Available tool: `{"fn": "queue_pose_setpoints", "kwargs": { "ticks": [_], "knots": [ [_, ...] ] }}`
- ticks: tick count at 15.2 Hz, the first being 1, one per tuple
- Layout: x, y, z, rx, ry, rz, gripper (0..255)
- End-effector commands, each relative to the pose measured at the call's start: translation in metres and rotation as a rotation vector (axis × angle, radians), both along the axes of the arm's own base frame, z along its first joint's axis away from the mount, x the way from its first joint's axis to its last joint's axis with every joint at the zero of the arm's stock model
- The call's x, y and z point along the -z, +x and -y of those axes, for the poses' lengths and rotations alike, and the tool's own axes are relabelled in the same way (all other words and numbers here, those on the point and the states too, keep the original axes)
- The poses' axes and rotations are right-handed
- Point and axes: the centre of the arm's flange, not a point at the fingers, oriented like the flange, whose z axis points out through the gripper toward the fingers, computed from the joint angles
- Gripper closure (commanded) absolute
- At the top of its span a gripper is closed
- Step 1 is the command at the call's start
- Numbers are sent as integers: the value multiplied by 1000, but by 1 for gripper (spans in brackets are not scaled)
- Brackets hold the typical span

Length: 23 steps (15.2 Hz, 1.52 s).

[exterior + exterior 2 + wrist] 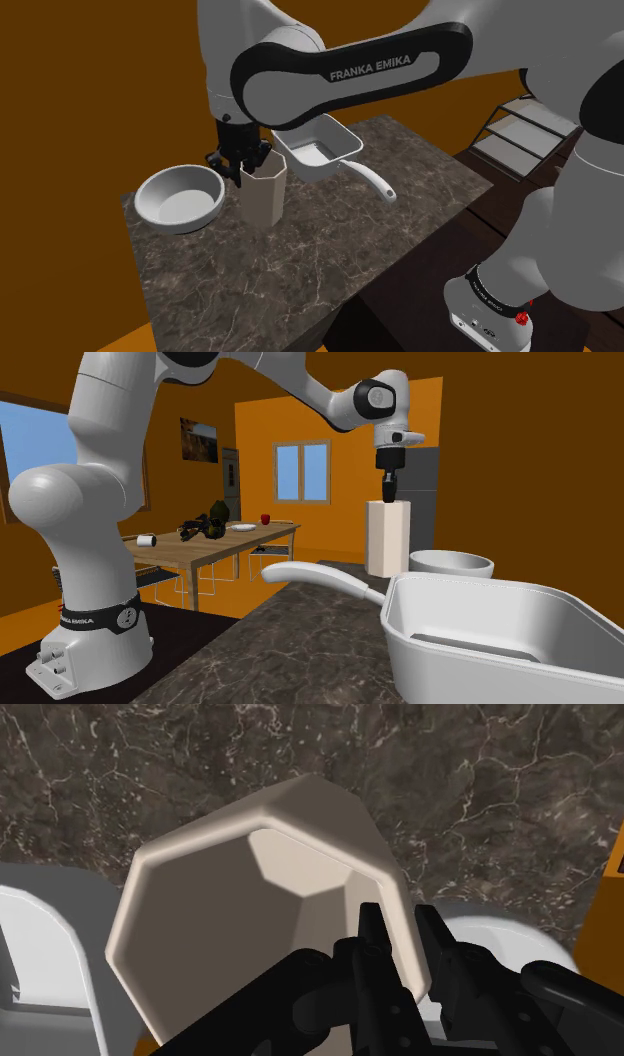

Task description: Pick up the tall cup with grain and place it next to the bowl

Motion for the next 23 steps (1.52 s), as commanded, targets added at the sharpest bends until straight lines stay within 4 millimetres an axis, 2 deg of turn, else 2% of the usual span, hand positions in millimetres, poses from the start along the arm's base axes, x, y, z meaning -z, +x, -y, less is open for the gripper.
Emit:
{"fn": "queue_pose_setpoints", "kwargs": {
  "ticks": [1,10,18,19,23],
  "knots": [
    [10,0,0,0,1,1,255],
    [57,0,0,0,1,1,255],
    [60,0,0,0,1,1,255],
    [60,0,0,0,1,1,0],
    [60,0,0,0,1,1,0]
  ]
}}
